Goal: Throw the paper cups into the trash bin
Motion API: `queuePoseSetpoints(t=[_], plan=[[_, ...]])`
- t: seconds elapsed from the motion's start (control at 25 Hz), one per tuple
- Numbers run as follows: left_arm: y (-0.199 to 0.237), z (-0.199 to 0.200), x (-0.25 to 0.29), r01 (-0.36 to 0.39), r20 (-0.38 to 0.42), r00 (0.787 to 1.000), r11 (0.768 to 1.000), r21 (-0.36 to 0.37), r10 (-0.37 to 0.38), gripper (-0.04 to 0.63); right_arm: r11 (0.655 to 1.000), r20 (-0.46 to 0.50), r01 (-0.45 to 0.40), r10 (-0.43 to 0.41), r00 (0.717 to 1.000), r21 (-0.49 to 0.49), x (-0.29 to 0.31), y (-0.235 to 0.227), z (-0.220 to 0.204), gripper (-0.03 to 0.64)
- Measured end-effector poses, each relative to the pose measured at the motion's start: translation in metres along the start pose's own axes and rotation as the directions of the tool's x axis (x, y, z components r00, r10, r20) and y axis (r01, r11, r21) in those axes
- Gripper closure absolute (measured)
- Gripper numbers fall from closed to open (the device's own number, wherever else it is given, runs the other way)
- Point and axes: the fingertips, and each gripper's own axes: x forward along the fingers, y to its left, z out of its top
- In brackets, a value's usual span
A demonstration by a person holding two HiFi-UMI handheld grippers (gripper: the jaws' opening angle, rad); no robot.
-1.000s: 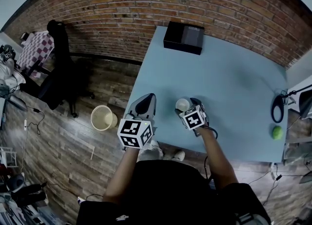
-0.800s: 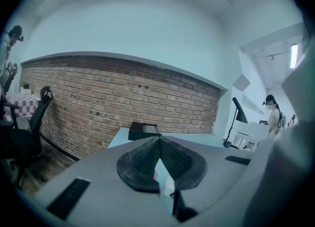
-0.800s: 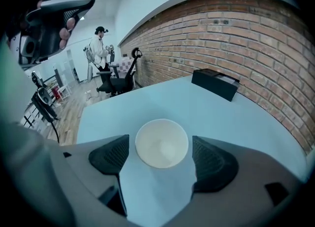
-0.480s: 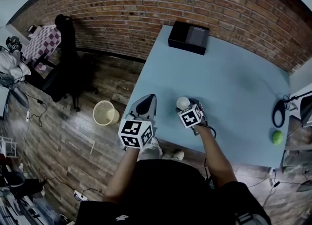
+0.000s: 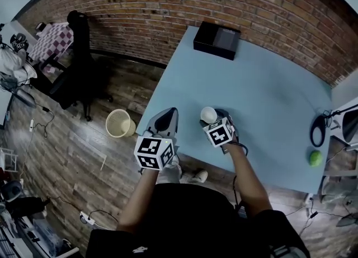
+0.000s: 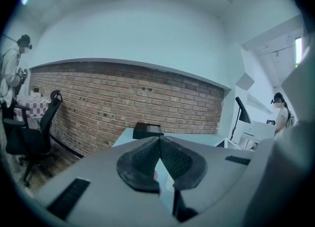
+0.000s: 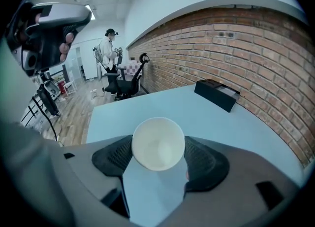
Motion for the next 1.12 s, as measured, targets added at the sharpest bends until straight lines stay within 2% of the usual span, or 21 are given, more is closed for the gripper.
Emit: queuePoseSetpoints(t=[0.32,0.52,0.84,1.12], plan=[[-0.002,-0.007,-0.019,-0.034,-0.002,0.999,0.999,0.002,0.034,0.592,0.999,0.048,-0.03,0.032,0.998,-0.04,-0.016,0.013,0.013,0.284],[0.012,-0.003,-0.035,-0.056,0.015,0.998,0.998,0.008,0.056,0.592,0.998,0.069,-0.03,0.034,0.997,-0.062,-0.019,0.025,0.027,0.284],[0.046,0.004,-0.069,-0.087,0.046,0.995,0.996,0.0,0.087,0.592,0.994,0.12,-0.032,0.044,0.992,-0.1,-0.021,0.061,0.06,0.285],[0.105,0.008,-0.123,-0.136,0.073,0.988,0.99,-0.025,0.138,0.592,0.994,0.168,-0.046,0.062,0.984,-0.096,-0.017,0.12,0.101,0.29]])
